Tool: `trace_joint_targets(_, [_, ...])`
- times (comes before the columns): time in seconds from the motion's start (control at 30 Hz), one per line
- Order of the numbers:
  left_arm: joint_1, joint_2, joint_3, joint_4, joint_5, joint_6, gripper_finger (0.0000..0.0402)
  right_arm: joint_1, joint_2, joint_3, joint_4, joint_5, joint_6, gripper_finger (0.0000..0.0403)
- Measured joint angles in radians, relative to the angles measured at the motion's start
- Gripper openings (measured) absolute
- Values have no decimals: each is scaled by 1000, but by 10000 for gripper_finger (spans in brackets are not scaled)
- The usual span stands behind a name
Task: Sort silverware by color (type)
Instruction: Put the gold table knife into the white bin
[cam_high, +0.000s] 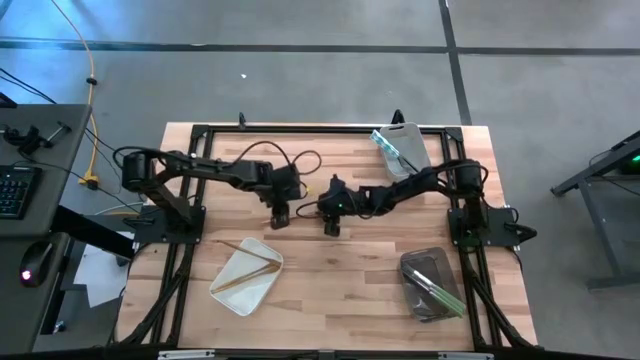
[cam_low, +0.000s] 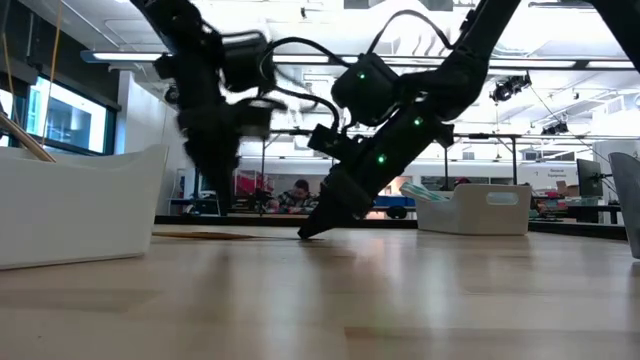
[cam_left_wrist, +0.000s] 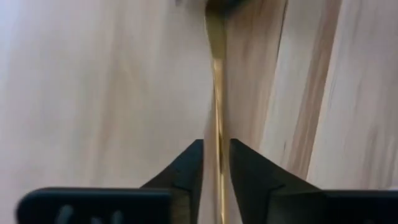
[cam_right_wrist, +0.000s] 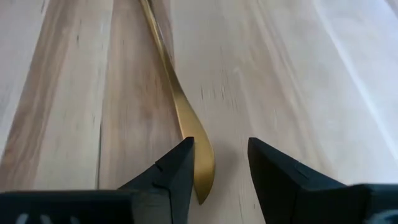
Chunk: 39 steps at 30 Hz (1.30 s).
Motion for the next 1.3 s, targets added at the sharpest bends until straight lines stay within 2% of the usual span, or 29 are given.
trace_joint_targets(0.23, [-39, 15, -90, 7, -4, -7, 131, 22, 2, -1, 8, 55, -16, 138])
trace_joint_targets(0.4, [-45, 15, -100, -52, -76, 28, 148, 22, 2, -2, 10, 52, -14, 137])
trace_joint_targets(0.93, [-46, 16, -100, -265, -117, 32, 99, 21, 3, -2, 12, 47, -12, 137])
trace_joint_targets(1.17, [-44, 8, -159, -221, -124, 44, 61, 21, 3, -2, 12, 45, -12, 137])
trace_joint_targets(1.3, [-44, 10, -153, -213, -135, 65, 28, 21, 3, -3, 16, 45, -12, 137])
